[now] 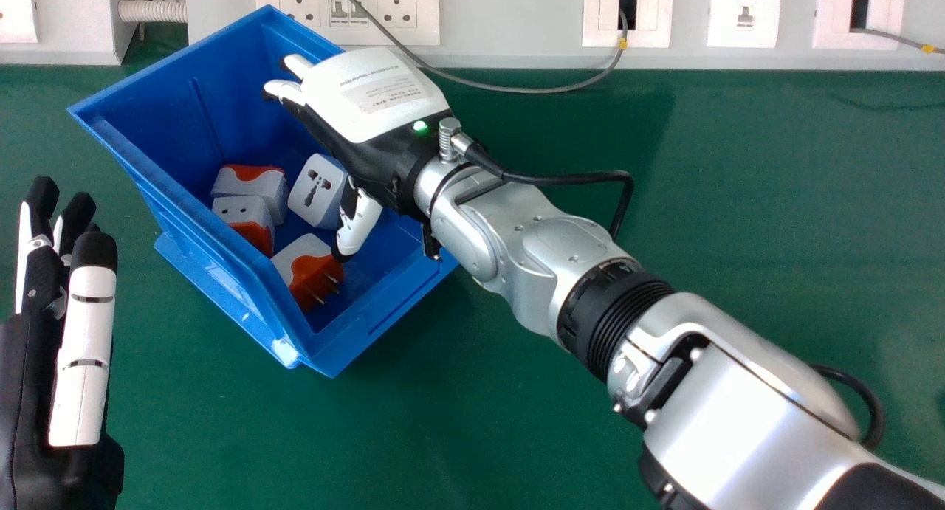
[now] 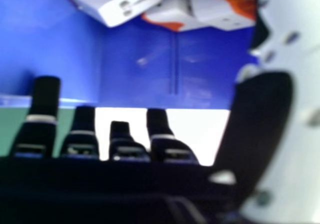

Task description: Pick all objects and put in blue box

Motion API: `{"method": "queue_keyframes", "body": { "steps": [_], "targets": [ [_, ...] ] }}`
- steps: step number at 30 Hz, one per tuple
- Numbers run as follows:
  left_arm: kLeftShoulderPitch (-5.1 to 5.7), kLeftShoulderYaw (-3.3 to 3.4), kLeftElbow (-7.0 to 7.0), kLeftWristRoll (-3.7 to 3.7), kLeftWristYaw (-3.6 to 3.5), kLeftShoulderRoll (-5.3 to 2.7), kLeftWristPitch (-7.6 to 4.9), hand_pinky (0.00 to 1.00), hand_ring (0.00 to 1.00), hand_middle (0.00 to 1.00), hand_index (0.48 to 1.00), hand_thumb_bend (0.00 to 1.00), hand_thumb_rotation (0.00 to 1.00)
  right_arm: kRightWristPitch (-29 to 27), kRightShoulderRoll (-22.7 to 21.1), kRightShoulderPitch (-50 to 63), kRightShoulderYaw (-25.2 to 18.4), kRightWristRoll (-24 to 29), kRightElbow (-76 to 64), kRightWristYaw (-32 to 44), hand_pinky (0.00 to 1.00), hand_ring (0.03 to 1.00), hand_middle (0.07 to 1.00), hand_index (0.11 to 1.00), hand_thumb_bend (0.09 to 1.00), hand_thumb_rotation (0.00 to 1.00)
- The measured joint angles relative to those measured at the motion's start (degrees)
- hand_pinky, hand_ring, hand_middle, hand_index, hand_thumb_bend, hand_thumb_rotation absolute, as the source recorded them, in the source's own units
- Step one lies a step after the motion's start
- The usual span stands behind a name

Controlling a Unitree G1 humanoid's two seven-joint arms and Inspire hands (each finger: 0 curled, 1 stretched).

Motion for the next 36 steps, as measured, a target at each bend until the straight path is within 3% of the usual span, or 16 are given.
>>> {"method": "queue_keyframes", "body": {
  "steps": [8, 11, 19, 24, 27, 32, 36],
  "targets": [
    [-0.57, 0.47, 0.64, -0.05, -0.19, 0.07, -0.02, 1.00, 1.00, 0.98, 1.000, 0.50, 0.84, -1.5, -2.8, 0.3, 2.7, -4.4, -4.7, -4.3, 0.73, 0.930, 0.985, 0.907, 0.812, 0.12],
    [-1.23, 0.80, 1.21, -0.10, -0.37, 0.18, -0.03, 1.00, 1.00, 0.98, 1.000, 0.51, 0.84, -3.2, -5.6, 2.3, 2.7, -4.7, -10.2, -6.2, 0.79, 0.952, 0.991, 0.927, 0.689, 0.06],
    [-1.79, 1.78, 2.10, -0.74, -1.44, 0.77, -0.08, 0.99, 1.00, 0.98, 1.000, 0.51, 0.84, -3.2, -14.3, 17.4, -1.8, -4.1, -35.9, -7.0, 0.86, 0.983, 0.998, 0.949, 0.754, 0.07],
    [-2.68, 2.20, 3.67, -1.30, -2.44, 1.48, -0.10, 0.99, 1.00, 0.98, 0.999, 0.51, 0.84, -2.6, -19.1, 28.9, -6.3, -3.7, -52.8, -6.1, 0.87, 0.982, 0.998, 0.957, 0.741, 0.11],
    [-3.30, 2.28, 3.99, -2.21, -2.66, 1.88, -0.06, 0.99, 1.00, 0.98, 0.999, 0.51, 0.84, -2.8, -22.4, 36.0, -10.3, -1.6, -63.3, -4.0, 0.88, 0.985, 0.999, 0.960, 0.698, 0.12],
    [-3.36, 2.73, 4.19, -2.26, -2.98, 2.34, -0.02, 1.00, 1.00, 0.98, 0.997, 0.51, 0.84, -5.2, -26.2, 48.8, -18.8, 6.2, -78.9, -0.7, 0.84, 0.978, 0.990, 0.942, 0.642, 0.12],
    [-3.45, 2.66, 4.16, -2.22, -2.92, 2.44, 0.15, 1.00, 0.99, 0.98, 0.995, 0.51, 0.84, -6.7, -25.6, 57.8, -24.7, 12.1, -82.9, -1.4, 0.83, 0.984, 0.994, 0.949, 0.572, 0.21]
  ]
}}
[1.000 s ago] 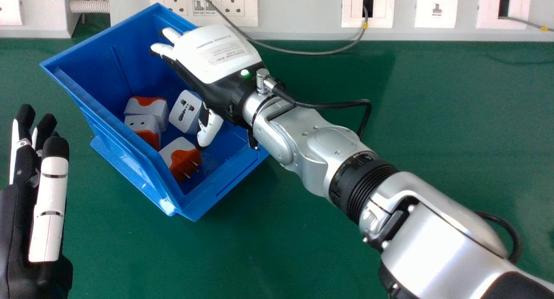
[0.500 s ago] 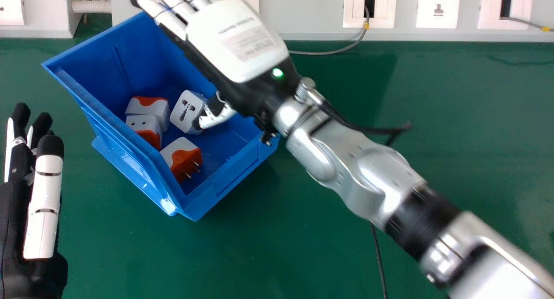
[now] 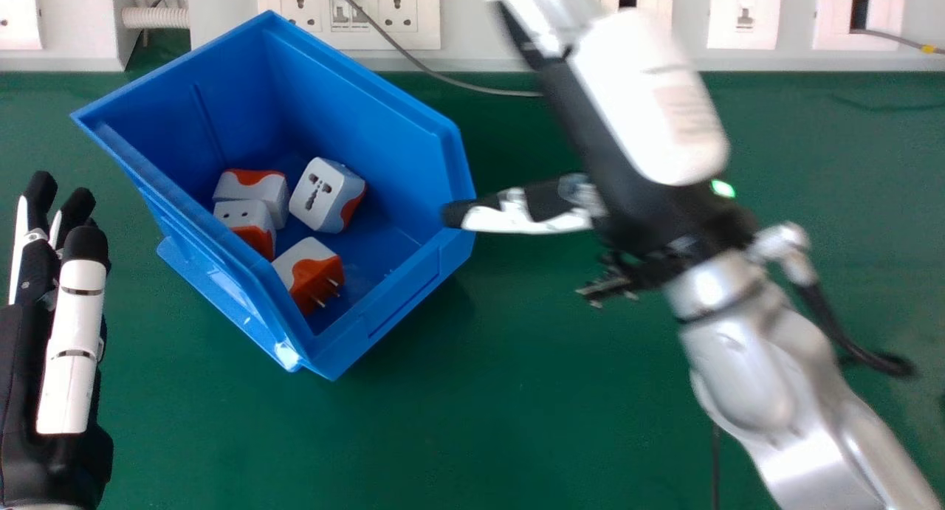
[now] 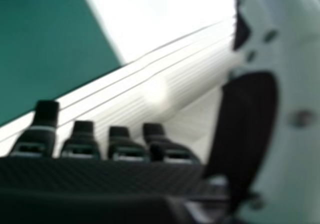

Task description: Pick all objects and put in blue box

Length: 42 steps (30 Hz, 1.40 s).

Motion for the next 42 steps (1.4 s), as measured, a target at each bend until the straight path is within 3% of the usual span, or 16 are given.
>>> {"method": "queue_keyframes", "body": {
  "steps": [2, 5, 10, 15, 22, 25, 29, 37, 42],
  "targets": [
    [-0.02, -0.08, -0.05, 0.08, 0.18, 0.00, 0.01, 1.00, 1.00, 0.98, 0.996, 0.50, 0.84, 0.0, 1.4, 3.8, -2.1, 3.6, -0.3, 0.1, 0.82, 0.987, 0.996, 0.960, 0.516, 0.38],
    [-0.02, -0.54, -0.04, 0.23, 0.25, 0.00, -0.01, 1.00, 1.00, 0.98, 0.998, 0.50, 0.84, 0.9, 3.2, 8.0, -4.3, 8.9, -0.4, 2.2, 0.86, 0.994, 0.998, 0.980, 0.503, 0.68],
    [-0.03, -1.13, 0.11, 0.26, -0.02, 0.00, -0.12, 1.00, 1.00, 0.99, 1.000, 0.49, 0.84, 4.2, 6.0, 12.2, -6.3, 16.4, -1.0, 6.5, 0.93, 0.999, 1.000, 0.995, 0.569, 0.92],
    [0.08, -1.40, 0.10, 0.15, -0.73, 0.00, -0.16, 1.00, 1.00, 1.00, 1.000, 0.52, 0.83, 8.5, 10.2, 15.4, -9.1, 27.5, -2.8, 10.7, 0.98, 1.000, 1.000, 0.999, 0.638, 0.98],
    [0.10, -1.43, 0.69, -0.05, -1.50, -0.03, -0.26, 1.00, 1.00, 1.00, 1.000, 0.54, 0.83, 13.0, 17.1, 18.2, -13.3, 47.8, -4.0, 16.7, 1.00, 1.000, 1.000, 1.000, 0.501, 1.00],
    [0.24, -1.41, 0.76, -0.08, -1.85, -0.12, -0.25, 1.00, 1.00, 1.00, 1.000, 0.54, 0.82, 14.0, 18.7, 19.2, -15.3, 53.1, -3.4, 18.4, 1.00, 1.000, 1.000, 1.000, 0.478, 1.00],
    [0.79, -1.41, 0.65, -0.10, -1.86, -0.28, -0.23, 1.00, 1.00, 1.00, 1.000, 0.52, 0.82, 14.0, 19.4, 20.8, -16.6, 55.8, -2.5, 19.9, 1.00, 1.000, 1.000, 1.000, 0.441, 1.00],
    [1.63, -1.42, 0.63, -0.55, -1.67, -0.71, -0.19, 1.00, 1.00, 1.00, 1.000, 0.50, 0.82, 14.3, 19.1, 21.8, -16.8, 55.2, -2.3, 20.1, 1.00, 1.000, 1.000, 1.000, 0.429, 1.00],
    [1.89, -1.59, 0.70, -0.43, -0.73, -1.26, -0.22, 1.00, 1.00, 1.00, 1.000, 0.47, 0.84, 14.4, 18.7, 21.8, -16.8, 53.4, -2.3, 20.1, 1.00, 1.000, 1.000, 1.000, 0.426, 1.00]
  ]
}}
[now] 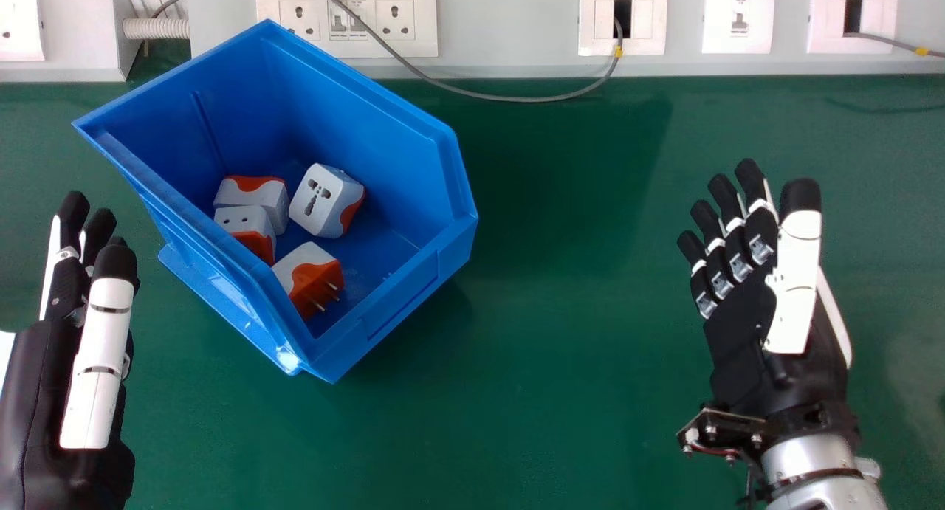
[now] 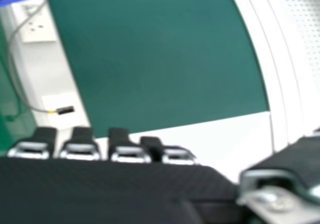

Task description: Pick all objects and put in blue box

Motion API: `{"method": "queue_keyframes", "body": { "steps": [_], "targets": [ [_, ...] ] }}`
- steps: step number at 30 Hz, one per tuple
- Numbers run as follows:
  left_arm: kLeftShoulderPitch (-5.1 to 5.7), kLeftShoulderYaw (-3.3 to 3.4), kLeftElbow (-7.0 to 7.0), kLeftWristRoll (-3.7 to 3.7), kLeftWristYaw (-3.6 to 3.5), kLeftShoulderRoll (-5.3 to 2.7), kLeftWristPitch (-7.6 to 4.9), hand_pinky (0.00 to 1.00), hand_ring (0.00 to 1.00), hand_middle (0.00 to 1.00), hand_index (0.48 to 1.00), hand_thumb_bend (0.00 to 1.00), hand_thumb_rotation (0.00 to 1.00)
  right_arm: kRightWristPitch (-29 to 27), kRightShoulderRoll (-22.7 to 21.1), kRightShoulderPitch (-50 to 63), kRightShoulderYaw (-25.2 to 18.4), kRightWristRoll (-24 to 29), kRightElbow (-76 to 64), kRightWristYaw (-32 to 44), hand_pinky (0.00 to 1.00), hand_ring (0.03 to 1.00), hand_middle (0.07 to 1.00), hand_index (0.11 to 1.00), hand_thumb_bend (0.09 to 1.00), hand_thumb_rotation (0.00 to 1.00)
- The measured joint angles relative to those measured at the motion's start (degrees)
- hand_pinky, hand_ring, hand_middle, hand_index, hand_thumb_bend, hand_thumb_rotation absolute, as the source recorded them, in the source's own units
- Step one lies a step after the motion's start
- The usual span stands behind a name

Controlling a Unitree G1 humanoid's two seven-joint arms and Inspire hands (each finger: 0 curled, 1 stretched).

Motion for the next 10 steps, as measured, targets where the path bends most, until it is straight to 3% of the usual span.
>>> {"method": "queue_keyframes", "body": {
  "steps": [4, 10],
  "targets": [
    [0.46, -0.62, 0.09, 0.54, 0.96, -1.36, -0.10, 1.00, 1.00, 1.00, 1.000, 0.46, 0.85, 0.0, -0.7, 0.0, -0.1, -0.1, 0.0, 0.5, 1.00, 1.000, 1.000, 1.000, 0.425, 1.00],
    [0.60, -1.75, 0.12, 1.18, 1.41, -1.95, -0.55, 1.00, 1.00, 1.00, 1.000, 0.48, 0.86, 0.0, -2.0, -0.1, -0.7, -1.6, 0.6, 0.9, 1.00, 1.000, 1.000, 1.000, 0.426, 1.00]
  ]
}}
